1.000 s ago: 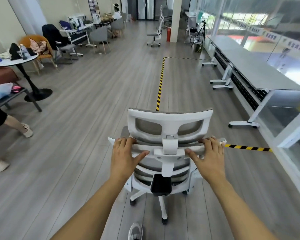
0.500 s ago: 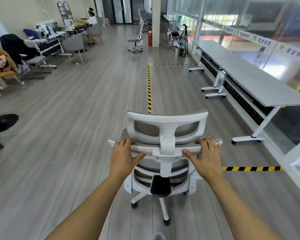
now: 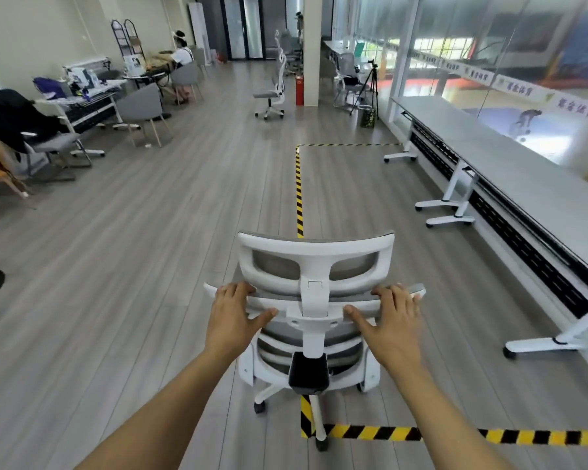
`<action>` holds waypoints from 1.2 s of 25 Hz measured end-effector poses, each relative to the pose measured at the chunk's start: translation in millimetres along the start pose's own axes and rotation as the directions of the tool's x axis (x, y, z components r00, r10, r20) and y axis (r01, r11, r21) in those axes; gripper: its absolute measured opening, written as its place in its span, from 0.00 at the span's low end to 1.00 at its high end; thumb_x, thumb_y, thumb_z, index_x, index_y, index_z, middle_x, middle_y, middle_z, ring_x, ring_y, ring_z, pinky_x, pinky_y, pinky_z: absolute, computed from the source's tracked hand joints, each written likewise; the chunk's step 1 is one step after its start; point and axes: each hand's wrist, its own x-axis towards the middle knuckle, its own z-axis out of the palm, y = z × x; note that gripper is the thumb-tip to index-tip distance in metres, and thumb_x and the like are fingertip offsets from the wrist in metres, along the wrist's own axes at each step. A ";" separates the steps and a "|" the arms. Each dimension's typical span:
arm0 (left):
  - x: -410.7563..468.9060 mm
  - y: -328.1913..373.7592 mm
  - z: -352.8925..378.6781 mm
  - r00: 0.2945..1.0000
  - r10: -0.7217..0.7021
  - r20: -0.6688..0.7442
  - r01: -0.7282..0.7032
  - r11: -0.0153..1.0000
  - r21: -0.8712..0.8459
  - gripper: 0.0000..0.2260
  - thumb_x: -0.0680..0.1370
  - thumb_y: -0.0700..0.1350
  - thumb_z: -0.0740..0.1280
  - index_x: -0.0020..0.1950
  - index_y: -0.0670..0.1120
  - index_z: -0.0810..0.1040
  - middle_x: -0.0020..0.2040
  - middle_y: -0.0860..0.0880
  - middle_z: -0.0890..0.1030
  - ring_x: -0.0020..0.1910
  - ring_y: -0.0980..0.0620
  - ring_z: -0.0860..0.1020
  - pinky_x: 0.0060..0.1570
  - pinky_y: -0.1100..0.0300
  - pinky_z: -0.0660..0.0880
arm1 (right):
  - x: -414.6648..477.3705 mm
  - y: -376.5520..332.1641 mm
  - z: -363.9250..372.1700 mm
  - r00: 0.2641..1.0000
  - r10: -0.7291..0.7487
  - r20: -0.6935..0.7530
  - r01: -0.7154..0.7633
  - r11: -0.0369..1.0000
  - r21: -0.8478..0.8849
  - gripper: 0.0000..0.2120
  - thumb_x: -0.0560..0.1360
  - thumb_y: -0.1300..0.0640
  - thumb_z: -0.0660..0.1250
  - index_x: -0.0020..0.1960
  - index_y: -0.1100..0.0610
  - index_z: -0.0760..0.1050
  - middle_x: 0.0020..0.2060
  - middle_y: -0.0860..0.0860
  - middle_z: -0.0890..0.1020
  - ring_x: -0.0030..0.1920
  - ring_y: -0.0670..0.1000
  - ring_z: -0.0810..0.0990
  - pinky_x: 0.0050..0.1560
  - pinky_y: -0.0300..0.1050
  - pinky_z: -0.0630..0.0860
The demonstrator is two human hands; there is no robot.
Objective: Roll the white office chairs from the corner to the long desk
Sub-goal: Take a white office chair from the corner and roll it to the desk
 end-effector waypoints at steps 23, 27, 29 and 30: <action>879.0 -198.9 190.9 0.981 0.174 0.081 -0.170 0.984 -0.061 0.25 0.70 0.68 0.70 0.59 0.55 0.71 0.57 0.56 0.71 0.60 0.55 0.69 0.61 0.55 0.72 | 759.3 20.9 422.0 0.973 0.117 -0.197 -0.135 0.987 -0.084 0.34 0.72 0.27 0.62 0.62 0.53 0.72 0.64 0.51 0.72 0.74 0.56 0.64 0.78 0.64 0.52; 1031.2 -211.3 230.2 0.977 0.177 0.118 -0.170 0.983 -0.071 0.25 0.70 0.67 0.71 0.59 0.55 0.71 0.57 0.56 0.71 0.60 0.54 0.69 0.62 0.52 0.74 | 894.9 37.9 480.4 0.974 0.113 -0.197 -0.133 0.987 -0.092 0.36 0.72 0.26 0.60 0.62 0.55 0.73 0.64 0.52 0.72 0.74 0.57 0.65 0.77 0.65 0.53; 1104.1 -216.4 247.9 0.975 0.176 0.136 -0.164 0.982 -0.093 0.24 0.70 0.66 0.72 0.58 0.55 0.71 0.57 0.56 0.72 0.60 0.54 0.69 0.62 0.52 0.74 | 959.1 45.5 504.0 0.973 0.120 -0.198 -0.142 0.985 -0.099 0.36 0.73 0.26 0.60 0.63 0.56 0.73 0.64 0.52 0.72 0.74 0.58 0.66 0.77 0.66 0.53; 1141.3 -219.4 258.1 0.973 0.182 0.141 -0.168 0.980 -0.103 0.24 0.70 0.65 0.72 0.58 0.55 0.71 0.57 0.56 0.72 0.60 0.55 0.69 0.63 0.52 0.73 | 990.7 50.1 516.5 0.972 0.122 -0.202 -0.146 0.983 -0.108 0.35 0.73 0.26 0.60 0.63 0.55 0.73 0.64 0.52 0.72 0.74 0.57 0.66 0.77 0.66 0.53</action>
